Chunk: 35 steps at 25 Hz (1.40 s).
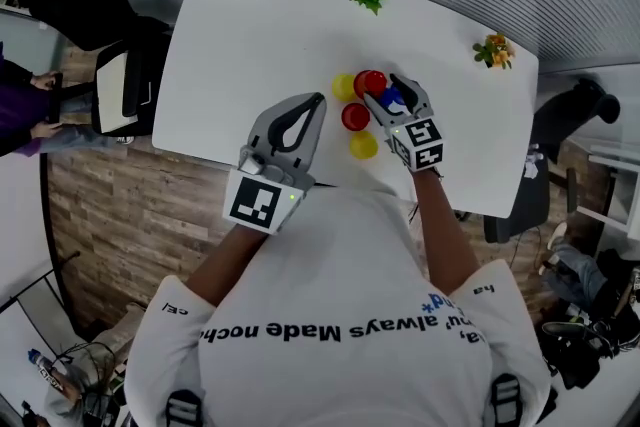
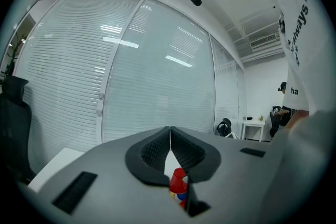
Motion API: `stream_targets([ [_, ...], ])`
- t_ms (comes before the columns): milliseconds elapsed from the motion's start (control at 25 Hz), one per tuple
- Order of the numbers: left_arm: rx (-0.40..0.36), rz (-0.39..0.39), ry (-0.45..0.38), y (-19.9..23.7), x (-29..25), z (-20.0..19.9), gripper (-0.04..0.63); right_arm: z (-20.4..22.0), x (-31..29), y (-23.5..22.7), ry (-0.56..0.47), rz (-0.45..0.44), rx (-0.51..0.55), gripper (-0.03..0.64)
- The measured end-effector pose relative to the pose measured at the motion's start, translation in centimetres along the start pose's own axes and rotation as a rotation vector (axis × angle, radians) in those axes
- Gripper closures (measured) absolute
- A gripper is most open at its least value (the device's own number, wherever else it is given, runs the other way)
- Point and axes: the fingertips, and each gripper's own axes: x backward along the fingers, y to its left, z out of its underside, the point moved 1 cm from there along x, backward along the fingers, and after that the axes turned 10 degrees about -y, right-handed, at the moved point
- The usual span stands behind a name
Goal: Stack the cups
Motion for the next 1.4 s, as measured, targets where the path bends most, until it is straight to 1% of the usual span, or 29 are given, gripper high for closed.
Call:
stream_targets([
  [280, 0.005, 0.012, -0.003, -0.8, 0.3, -0.2, 0.575, -0.7, 3.5, 0.3, -0.038, 0.048, -0.016, 0.336],
  [440, 0.004, 0.024, -0.005, -1.5, 0.5, -0.2, 0.575, -0.3, 5.6, 1.5, -0.049, 0.052, -0.012, 0.337],
  [640, 0.004, 0.039, -0.005, -2.2, 0.7, -0.1, 0.575, 2.1, 7.1, 4.2, -0.032, 0.015, -0.024, 0.337],
  [880, 0.004, 0.048, -0.003, -2.9, 1.2, -0.2, 0.575, 5.4, 7.7, 7.5, 0.011, -0.056, -0.009, 0.336],
  [1000, 0.003, 0.051, -0.001, -3.1, 1.3, -0.2, 0.575, 7.1, 7.6, 8.4, 0.039, -0.079, 0.000, 0.334],
  [1120, 0.001, 0.050, 0.002, -3.2, 1.6, -0.2, 0.575, 7.9, 7.0, 9.3, 0.051, -0.096, 0.006, 0.334],
  [1400, -0.005, 0.047, 0.005, -3.2, 2.1, 0.0, 0.575, 10.8, 5.7, 9.7, 0.097, -0.112, 0.025, 0.330],
])
